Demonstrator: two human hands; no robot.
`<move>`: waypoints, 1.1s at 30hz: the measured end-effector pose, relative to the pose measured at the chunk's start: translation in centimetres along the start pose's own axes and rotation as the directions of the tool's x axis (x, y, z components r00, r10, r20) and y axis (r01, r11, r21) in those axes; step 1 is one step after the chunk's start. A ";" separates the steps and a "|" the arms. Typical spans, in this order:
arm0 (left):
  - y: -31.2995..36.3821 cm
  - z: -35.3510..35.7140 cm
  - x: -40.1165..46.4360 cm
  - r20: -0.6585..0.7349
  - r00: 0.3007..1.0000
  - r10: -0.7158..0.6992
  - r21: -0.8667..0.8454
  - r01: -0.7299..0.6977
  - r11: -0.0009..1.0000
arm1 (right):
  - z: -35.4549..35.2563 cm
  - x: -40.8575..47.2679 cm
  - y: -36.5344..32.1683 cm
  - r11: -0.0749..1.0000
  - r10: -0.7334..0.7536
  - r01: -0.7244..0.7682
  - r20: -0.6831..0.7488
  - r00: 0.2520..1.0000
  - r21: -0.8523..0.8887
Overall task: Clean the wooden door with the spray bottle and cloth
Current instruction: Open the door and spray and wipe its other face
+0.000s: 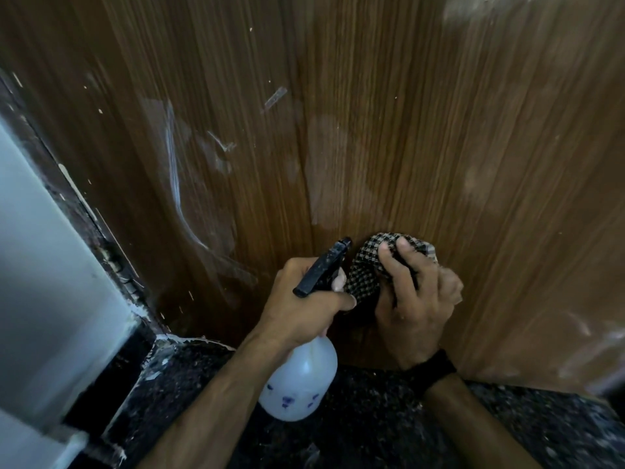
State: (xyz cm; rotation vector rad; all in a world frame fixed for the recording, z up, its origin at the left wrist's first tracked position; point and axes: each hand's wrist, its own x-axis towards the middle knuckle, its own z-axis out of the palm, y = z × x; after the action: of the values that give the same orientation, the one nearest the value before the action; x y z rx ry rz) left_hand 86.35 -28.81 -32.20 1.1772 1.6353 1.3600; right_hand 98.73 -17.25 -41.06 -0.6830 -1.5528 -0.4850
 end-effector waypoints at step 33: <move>4.5 -3.3 -0.8 -0.141 0.990 0.001 -0.080 -0.012 0.997 | 2.1 7.7 -4.2 0.976 -0.210 0.205 0.064 0.976 0.073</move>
State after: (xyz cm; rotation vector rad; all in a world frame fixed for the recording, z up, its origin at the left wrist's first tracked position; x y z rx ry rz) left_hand 84.55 -30.50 -27.13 1.0610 1.6588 1.5287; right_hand 94.22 -17.92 -33.27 -0.4942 -1.7101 -0.5675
